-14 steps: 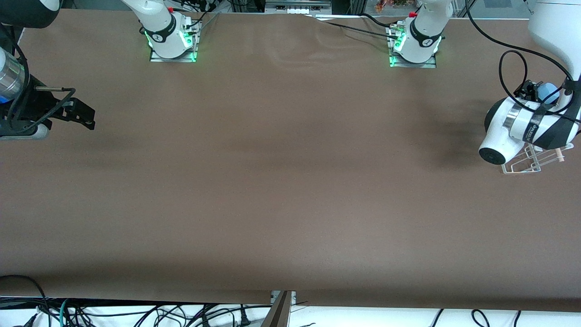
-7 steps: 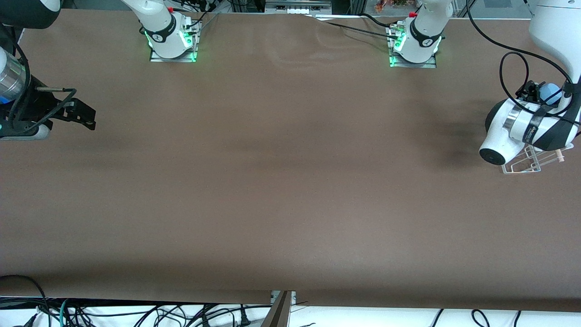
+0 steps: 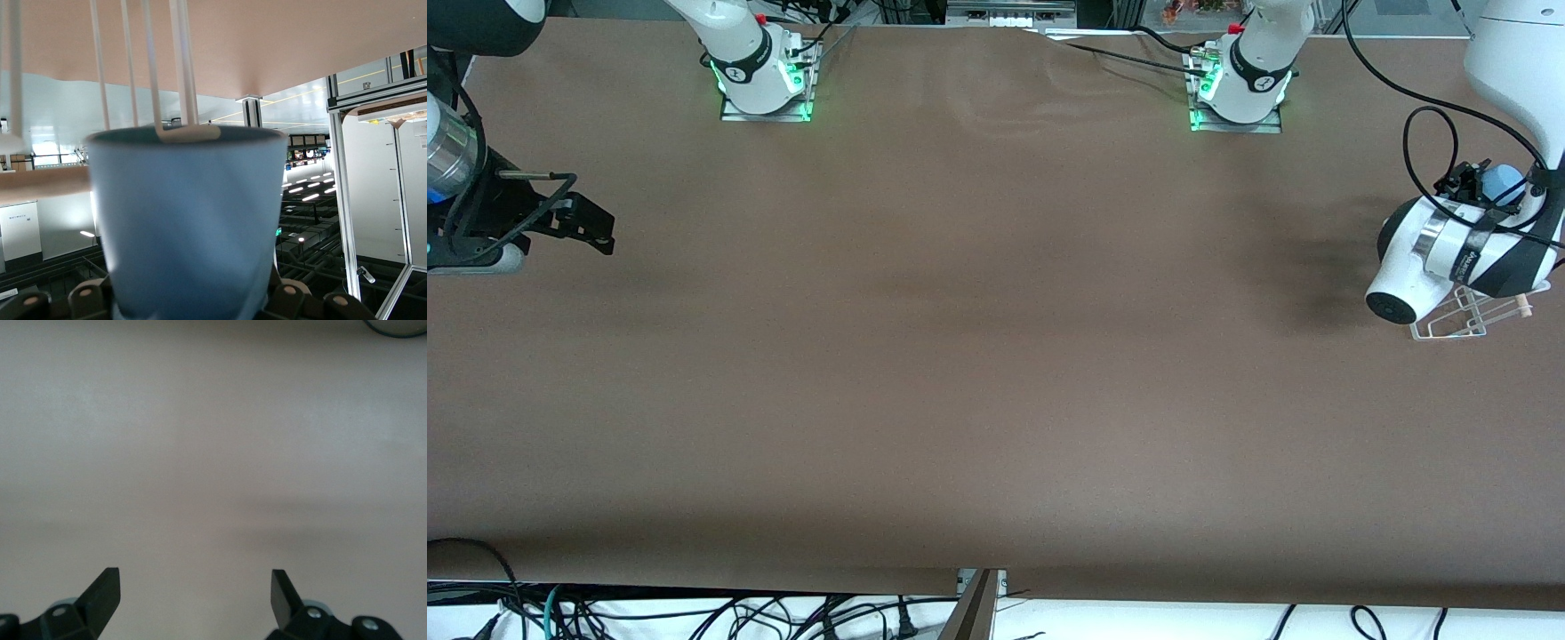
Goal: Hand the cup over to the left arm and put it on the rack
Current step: 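Lower the cup with the left gripper onto the wire rack, then open the left gripper and lift it away from the rack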
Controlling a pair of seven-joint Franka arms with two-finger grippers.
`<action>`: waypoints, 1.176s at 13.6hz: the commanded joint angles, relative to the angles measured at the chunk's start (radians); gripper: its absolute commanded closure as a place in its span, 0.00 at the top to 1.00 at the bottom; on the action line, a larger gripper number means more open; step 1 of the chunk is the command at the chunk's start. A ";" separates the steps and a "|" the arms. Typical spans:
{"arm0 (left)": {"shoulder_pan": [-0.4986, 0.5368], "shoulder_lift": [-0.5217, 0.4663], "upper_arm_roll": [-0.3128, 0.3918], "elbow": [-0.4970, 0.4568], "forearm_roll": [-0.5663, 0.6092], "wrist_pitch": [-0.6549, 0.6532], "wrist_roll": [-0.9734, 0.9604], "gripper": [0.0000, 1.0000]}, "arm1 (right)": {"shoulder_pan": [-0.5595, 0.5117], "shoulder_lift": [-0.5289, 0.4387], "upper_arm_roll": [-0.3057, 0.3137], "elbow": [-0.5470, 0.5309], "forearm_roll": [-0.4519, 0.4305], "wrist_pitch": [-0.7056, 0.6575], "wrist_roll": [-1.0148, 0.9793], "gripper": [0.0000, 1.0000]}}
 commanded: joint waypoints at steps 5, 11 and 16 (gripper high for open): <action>-0.057 0.004 -0.019 0.184 0.002 -0.098 0.071 1.00 | -0.009 -0.010 0.004 -0.010 0.013 0.009 -0.016 1.00; -0.207 0.009 -0.016 0.729 -0.513 -0.184 0.047 1.00 | -0.011 -0.010 0.002 -0.010 0.013 0.009 -0.017 1.00; -0.239 -0.025 -0.036 0.907 -0.814 -0.118 -0.204 1.00 | -0.011 -0.010 0.002 -0.010 0.013 0.010 -0.018 1.00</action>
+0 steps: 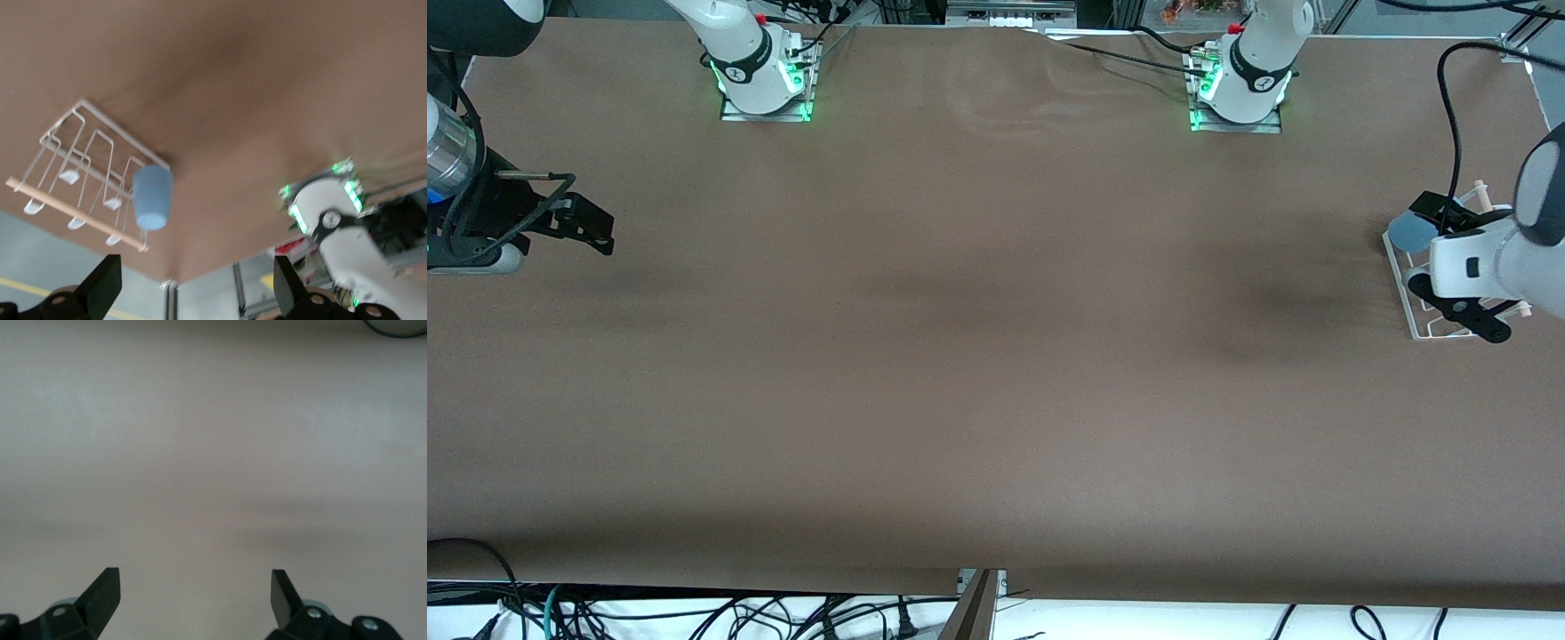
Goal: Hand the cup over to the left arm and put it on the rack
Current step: 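Open the left gripper and lift it away from the rack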
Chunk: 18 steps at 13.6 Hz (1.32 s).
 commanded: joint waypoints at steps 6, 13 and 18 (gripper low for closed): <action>-0.061 -0.281 -0.004 -0.178 -0.243 0.333 -0.418 1.00 | -0.010 -0.010 0.003 -0.010 0.011 0.010 -0.017 1.00; -0.385 -0.509 0.392 -0.446 -0.331 0.598 -0.573 1.00 | -0.024 -0.010 -0.003 -0.010 0.072 0.009 -0.014 1.00; -0.351 -0.503 0.394 -0.427 -0.378 0.590 -0.621 1.00 | -0.028 -0.010 -0.003 -0.010 0.080 0.009 -0.014 1.00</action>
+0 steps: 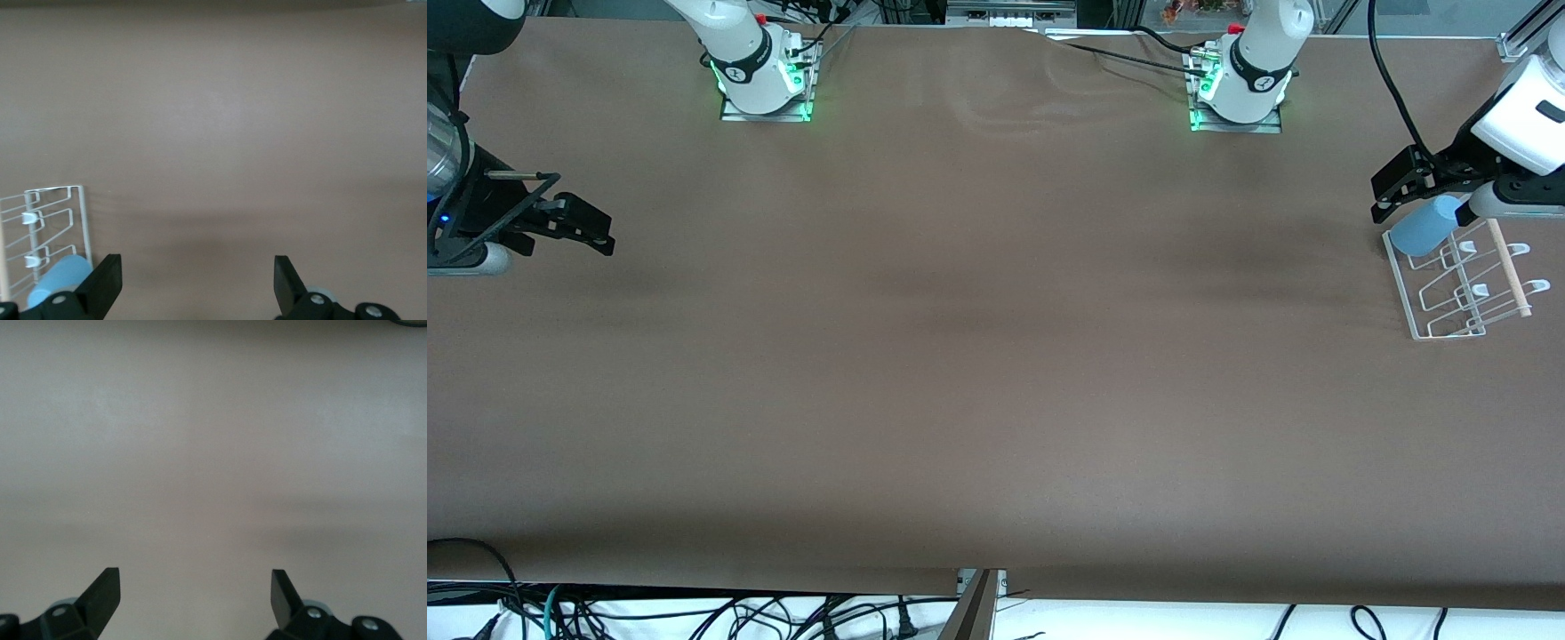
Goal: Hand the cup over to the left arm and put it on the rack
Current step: 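Open the left gripper and lift it away from the rack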
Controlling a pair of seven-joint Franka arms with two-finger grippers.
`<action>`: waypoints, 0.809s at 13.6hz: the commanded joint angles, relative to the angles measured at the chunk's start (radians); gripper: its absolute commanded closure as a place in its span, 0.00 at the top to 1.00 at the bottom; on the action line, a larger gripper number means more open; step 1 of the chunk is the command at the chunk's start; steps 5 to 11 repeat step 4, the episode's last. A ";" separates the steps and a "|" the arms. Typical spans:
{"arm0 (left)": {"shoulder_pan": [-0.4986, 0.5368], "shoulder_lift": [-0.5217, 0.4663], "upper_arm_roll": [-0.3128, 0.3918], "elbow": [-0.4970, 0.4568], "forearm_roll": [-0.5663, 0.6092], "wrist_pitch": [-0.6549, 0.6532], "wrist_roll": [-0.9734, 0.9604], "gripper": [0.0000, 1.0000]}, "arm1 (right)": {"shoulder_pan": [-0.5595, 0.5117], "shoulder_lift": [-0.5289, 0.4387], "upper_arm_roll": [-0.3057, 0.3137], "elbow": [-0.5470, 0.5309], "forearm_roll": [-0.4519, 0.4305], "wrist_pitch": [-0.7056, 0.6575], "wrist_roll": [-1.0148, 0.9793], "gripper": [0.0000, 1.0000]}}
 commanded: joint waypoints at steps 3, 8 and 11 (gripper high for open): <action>0.014 -0.011 0.000 -0.008 -0.024 -0.014 -0.107 1.00 | -0.012 -0.010 0.006 -0.010 0.021 0.005 -0.016 1.00; 0.023 -0.007 0.000 -0.007 -0.024 -0.010 -0.095 1.00 | -0.012 -0.010 0.005 -0.010 0.021 0.005 -0.016 1.00; 0.023 -0.007 0.000 -0.007 -0.024 -0.010 -0.095 1.00 | -0.012 -0.010 0.005 -0.010 0.021 0.005 -0.016 1.00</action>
